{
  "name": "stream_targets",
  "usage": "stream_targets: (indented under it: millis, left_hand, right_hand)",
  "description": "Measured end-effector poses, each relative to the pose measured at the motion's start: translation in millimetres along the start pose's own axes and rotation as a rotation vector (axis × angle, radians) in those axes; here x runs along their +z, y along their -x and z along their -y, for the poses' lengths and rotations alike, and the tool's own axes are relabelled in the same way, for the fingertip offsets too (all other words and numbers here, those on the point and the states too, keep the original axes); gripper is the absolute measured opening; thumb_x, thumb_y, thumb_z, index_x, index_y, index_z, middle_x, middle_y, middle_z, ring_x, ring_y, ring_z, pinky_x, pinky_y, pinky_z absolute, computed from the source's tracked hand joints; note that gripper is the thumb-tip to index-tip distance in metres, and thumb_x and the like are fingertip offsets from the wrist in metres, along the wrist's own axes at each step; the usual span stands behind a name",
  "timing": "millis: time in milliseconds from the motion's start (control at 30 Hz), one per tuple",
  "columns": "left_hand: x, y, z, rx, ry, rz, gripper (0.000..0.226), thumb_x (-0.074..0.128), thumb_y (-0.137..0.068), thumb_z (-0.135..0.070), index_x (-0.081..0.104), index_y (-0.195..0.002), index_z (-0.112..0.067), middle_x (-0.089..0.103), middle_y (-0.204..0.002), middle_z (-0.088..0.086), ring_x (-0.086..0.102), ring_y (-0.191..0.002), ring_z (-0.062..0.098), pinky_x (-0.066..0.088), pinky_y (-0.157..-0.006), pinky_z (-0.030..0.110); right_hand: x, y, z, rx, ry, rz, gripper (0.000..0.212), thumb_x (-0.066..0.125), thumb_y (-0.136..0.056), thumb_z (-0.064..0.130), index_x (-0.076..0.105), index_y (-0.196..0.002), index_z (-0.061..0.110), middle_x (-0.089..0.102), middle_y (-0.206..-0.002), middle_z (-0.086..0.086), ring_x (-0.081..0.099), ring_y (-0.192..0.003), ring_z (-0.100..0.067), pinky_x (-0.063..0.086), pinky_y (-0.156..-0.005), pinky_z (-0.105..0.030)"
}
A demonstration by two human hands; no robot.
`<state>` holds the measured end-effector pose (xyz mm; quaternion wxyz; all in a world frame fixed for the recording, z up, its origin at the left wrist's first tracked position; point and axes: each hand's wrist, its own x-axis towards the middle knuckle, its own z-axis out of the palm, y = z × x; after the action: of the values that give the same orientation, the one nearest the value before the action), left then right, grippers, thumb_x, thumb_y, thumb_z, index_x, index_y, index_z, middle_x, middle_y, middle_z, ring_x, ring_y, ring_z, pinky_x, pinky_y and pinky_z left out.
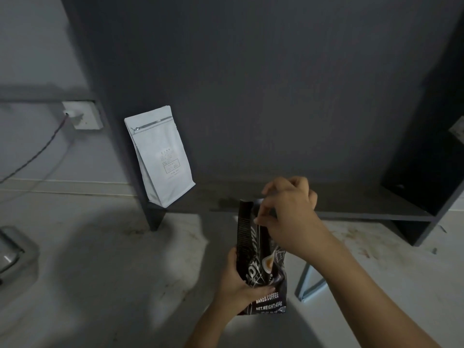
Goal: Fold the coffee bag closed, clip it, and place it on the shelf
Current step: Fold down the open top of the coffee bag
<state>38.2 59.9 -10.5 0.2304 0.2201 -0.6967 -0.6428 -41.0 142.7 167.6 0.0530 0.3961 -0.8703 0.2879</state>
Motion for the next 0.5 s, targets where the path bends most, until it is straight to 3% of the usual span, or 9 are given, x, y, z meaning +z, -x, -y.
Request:
stream_targets:
  millis: [233,333,400,500]
  left_hand:
    - [4,5,-3,0.000,-0.056,-0.024,0.088,0.090,-0.033,-0.040,0.048,-0.110,-0.026,0.064,-0.103,-0.015,0.060,-0.093,-0.012,0.044,-0.073,0.001]
    - [5,4,1,-0.009,-0.070,-0.036,0.095,0.087,-0.027,-0.057,0.050,-0.110,-0.028,0.068,-0.104,-0.010,0.063,-0.096,-0.004,0.050,-0.084,0.016]
    - [5,4,6,-0.030,-0.079,-0.057,0.087,0.091,-0.028,-0.049,0.053,-0.104,-0.029,0.072,-0.097,-0.011,0.066,-0.093,0.000,0.052,-0.082,0.022]
    - [4,4,10,-0.044,-0.059,-0.084,0.077,0.089,-0.032,-0.029,0.055,-0.101,-0.023,0.074,-0.089,-0.007,0.069,-0.086,0.002,0.052,-0.074,0.020]
  right_hand:
    - [-4,12,-3,-0.101,-0.029,-0.058,0.010,0.075,-0.070,0.021,0.071,-0.065,0.013,0.039,-0.097,0.014,0.015,-0.097,-0.011,0.010,-0.074,-0.023]
    - [-1,15,-4,-0.105,-0.044,-0.085,0.008,0.075,-0.069,0.016,0.070,-0.063,0.014,0.040,-0.094,0.014,0.017,-0.096,-0.012,0.011,-0.069,-0.024]
    - [0,15,-5,-0.099,-0.069,-0.126,0.011,0.075,-0.069,0.012,0.069,-0.060,0.014,0.041,-0.093,0.014,0.019,-0.094,-0.013,0.014,-0.066,-0.024]
    - [1,15,-9,-0.114,-0.083,-0.136,0.014,0.076,-0.069,0.011,0.068,-0.058,0.017,0.044,-0.091,0.012,0.018,-0.090,-0.009,0.014,-0.065,-0.026]
